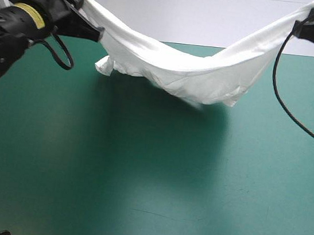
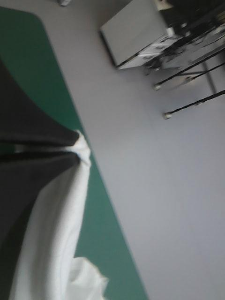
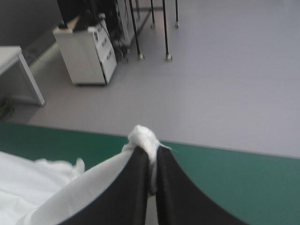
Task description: Fold the cloth
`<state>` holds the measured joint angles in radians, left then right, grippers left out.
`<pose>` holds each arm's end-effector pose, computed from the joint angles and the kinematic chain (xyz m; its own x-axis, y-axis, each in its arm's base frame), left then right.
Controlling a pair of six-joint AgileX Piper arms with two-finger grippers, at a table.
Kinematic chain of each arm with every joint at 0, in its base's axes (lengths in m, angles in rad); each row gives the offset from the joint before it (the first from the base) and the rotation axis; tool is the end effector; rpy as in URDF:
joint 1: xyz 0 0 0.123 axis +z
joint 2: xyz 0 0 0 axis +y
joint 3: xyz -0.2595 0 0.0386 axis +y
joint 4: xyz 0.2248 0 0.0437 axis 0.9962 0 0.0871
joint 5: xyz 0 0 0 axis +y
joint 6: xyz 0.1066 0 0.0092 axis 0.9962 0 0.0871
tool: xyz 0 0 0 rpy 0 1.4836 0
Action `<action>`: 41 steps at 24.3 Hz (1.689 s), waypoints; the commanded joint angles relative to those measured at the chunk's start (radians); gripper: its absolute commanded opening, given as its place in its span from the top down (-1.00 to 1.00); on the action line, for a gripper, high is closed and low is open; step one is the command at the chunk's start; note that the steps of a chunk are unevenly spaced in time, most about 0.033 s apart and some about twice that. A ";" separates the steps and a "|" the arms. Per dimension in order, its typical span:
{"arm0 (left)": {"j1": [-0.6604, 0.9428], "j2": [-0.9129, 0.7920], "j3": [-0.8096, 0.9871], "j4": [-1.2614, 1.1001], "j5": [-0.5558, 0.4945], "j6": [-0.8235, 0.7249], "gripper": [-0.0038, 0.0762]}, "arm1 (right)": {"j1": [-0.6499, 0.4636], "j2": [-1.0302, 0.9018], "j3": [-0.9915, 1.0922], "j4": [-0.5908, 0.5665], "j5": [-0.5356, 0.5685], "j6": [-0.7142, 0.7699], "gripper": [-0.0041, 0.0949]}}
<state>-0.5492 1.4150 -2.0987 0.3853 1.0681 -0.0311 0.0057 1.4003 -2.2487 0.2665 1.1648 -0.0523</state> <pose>0.2248 -0.0963 0.5347 -0.1843 0.2912 -0.9388 0.2548 0.9366 0.2405 0.2111 0.0271 0.5605 -0.2273 0.0521 -0.9724 -0.2297 0.9675 0.1056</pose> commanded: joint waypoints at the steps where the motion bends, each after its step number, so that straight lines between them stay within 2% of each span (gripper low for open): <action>1: -0.006 -0.035 -0.141 0.048 -0.136 0.031 0.93 | -0.002 0.018 -0.206 0.052 -0.071 -0.020 0.95; 7: -0.006 -0.035 -0.296 -0.015 -0.281 0.069 0.93 | -0.002 0.056 -0.420 0.116 -0.105 -0.043 0.95; 10: -0.006 -0.035 -0.365 -0.162 -0.382 0.174 0.93 | -0.002 0.056 -0.470 0.163 -0.193 -0.082 0.95; 13: -0.006 -0.035 -0.450 -0.319 -0.483 0.278 0.93 | -0.002 0.054 -0.559 0.229 -0.343 -0.123 0.94; 17: -0.006 -0.035 -0.510 -0.405 -0.578 0.358 0.93 | -0.002 0.054 -0.631 0.279 -0.438 -0.143 0.94; 20: -0.006 -0.011 -0.510 -0.360 -0.526 0.352 0.93 | -0.002 0.068 -0.609 0.251 -0.400 -0.098 0.94; 23: -0.006 0.076 -0.510 -0.153 -0.498 0.246 0.93 | -0.002 0.119 -0.543 0.137 -0.314 -0.040 0.94; 24: -0.006 0.127 -0.510 -0.006 -0.498 0.157 0.93 | -0.002 0.155 -0.509 0.086 -0.303 -0.038 0.94; 27: 0.026 0.228 -0.510 0.184 -0.529 0.019 0.93 | -0.002 0.231 -0.474 0.054 -0.387 -0.059 0.94; 29: 0.083 0.278 -0.510 0.170 -0.608 -0.029 0.93 | -0.002 0.278 -0.471 0.054 -0.476 -0.059 0.94; 33: 0.194 0.339 -0.510 0.119 -0.835 -0.154 0.93 | -0.002 0.339 -0.471 0.058 -0.676 -0.092 0.94; 36: 0.274 0.358 -0.510 0.070 -1.029 -0.215 0.93 | -0.002 0.362 -0.474 0.133 -0.796 -0.176 0.94; 41: 0.284 0.377 -0.510 0.048 -1.016 -0.213 0.93 | -0.002 0.384 -0.476 0.148 -0.770 -0.198 0.94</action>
<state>-0.2661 1.8261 -2.5871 0.4487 0.1174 -0.2300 0.0057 1.8126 -2.7023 0.3972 0.4659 -0.2313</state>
